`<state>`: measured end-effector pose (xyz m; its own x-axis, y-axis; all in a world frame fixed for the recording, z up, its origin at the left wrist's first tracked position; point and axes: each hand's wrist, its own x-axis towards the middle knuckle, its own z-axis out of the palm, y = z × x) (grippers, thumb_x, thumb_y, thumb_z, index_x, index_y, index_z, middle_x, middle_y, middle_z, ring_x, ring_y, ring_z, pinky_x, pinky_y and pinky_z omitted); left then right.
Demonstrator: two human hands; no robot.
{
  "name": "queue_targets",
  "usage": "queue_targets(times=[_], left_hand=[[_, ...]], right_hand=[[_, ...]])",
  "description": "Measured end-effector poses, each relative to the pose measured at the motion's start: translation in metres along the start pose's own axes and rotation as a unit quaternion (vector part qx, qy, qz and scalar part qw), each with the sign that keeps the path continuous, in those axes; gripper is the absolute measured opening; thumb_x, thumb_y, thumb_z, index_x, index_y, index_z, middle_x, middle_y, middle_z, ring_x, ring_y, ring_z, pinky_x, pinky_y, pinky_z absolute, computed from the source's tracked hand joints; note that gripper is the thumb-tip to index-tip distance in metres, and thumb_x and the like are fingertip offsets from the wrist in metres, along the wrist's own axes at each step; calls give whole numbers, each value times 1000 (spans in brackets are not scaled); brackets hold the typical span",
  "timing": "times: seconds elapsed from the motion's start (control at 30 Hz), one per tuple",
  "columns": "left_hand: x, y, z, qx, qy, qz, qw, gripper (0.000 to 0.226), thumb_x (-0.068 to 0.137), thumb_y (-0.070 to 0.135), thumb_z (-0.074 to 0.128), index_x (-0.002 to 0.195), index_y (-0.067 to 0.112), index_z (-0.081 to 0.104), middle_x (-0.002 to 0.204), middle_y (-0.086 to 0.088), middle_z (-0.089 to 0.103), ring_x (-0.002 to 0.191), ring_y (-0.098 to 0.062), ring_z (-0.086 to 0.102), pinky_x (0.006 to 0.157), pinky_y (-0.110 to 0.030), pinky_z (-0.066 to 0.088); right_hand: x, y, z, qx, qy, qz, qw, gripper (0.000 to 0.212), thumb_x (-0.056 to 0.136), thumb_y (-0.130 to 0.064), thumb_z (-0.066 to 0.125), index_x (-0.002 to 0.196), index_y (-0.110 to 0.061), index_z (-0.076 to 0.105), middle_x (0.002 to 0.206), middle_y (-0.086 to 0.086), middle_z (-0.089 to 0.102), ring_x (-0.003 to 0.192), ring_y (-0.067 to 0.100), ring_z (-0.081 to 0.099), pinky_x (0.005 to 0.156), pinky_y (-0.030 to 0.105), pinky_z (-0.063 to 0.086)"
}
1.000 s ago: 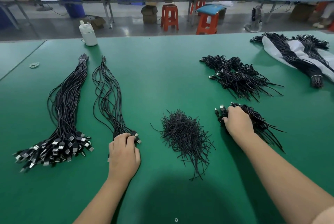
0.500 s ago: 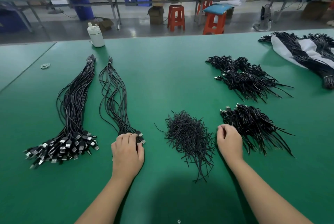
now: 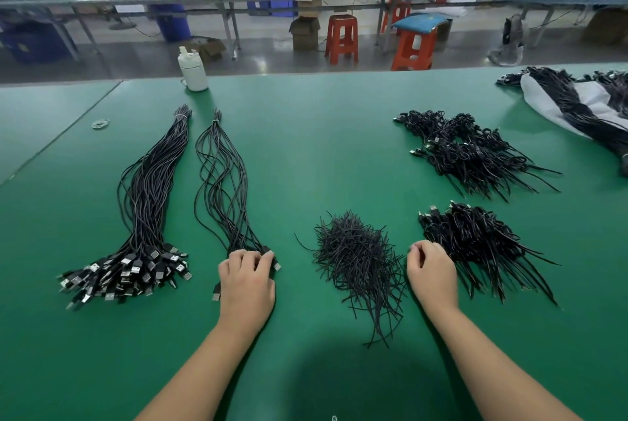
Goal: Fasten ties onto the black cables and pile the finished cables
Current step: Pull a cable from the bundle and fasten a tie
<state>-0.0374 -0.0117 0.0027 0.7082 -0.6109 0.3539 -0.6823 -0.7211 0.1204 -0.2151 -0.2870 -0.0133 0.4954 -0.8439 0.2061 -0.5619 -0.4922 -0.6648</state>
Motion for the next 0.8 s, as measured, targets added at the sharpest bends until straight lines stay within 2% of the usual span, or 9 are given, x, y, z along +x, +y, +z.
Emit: queue_targets(times=[0.17, 0.27, 0.37, 0.47, 0.53, 0.7, 0.8], left_hand=[[14, 10, -11, -20, 29, 87, 996, 37, 60, -8, 80, 94, 7, 73, 85, -6, 65, 79, -29, 62, 73, -39, 49], [18, 17, -19, -69, -13, 122, 990, 43, 67, -13, 75, 104, 8, 73, 96, -4, 68, 72, -25, 62, 69, -35, 53], [17, 27, -21, -126, -97, 127, 979, 42, 85, -6, 60, 120, 15, 66, 113, 2, 63, 77, -21, 64, 69, -29, 53], [17, 32, -17, -191, -139, 89, 968, 29, 99, 9, 49, 120, 22, 65, 117, 10, 57, 90, -14, 63, 82, -32, 54], [16, 31, -15, -232, -168, 65, 956, 26, 102, 16, 47, 118, 25, 65, 114, 12, 55, 97, -8, 59, 90, -29, 51], [13, 21, -5, -272, -155, 12, 950, 27, 102, 30, 49, 126, 24, 60, 110, 11, 55, 104, -6, 54, 96, -24, 42], [1, 16, 3, -216, -131, 65, 966, 32, 98, 39, 55, 125, 23, 59, 112, 9, 53, 105, -10, 49, 97, -27, 41]], right_hand=[[0, 0, -1, -2, -4, 3, 1000, 17, 100, -17, 51, 86, -18, 61, 81, -7, 57, 66, 10, 57, 56, 30, 51], [0, -1, -1, -3, -5, 3, 1000, 16, 100, -18, 51, 86, -18, 61, 82, -9, 57, 66, 8, 57, 55, 27, 50], [0, -1, -1, -3, -7, 3, 1000, 16, 100, -18, 51, 87, -18, 61, 82, -9, 57, 66, 8, 57, 54, 25, 49], [0, -1, -1, -6, -9, 5, 1000, 16, 100, -18, 51, 87, -18, 61, 82, -8, 57, 67, 8, 57, 54, 24, 47], [0, -1, -1, -6, -9, 7, 1000, 16, 100, -19, 51, 88, -18, 61, 82, -8, 57, 67, 8, 57, 55, 24, 46], [-1, -2, -2, -7, -10, 6, 1000, 16, 100, -18, 51, 87, -19, 61, 82, -9, 57, 67, 6, 56, 54, 22, 44], [-2, -2, -2, -3, -12, 5, 1000, 16, 99, -18, 51, 87, -19, 61, 81, -9, 57, 67, 8, 56, 54, 23, 43]])
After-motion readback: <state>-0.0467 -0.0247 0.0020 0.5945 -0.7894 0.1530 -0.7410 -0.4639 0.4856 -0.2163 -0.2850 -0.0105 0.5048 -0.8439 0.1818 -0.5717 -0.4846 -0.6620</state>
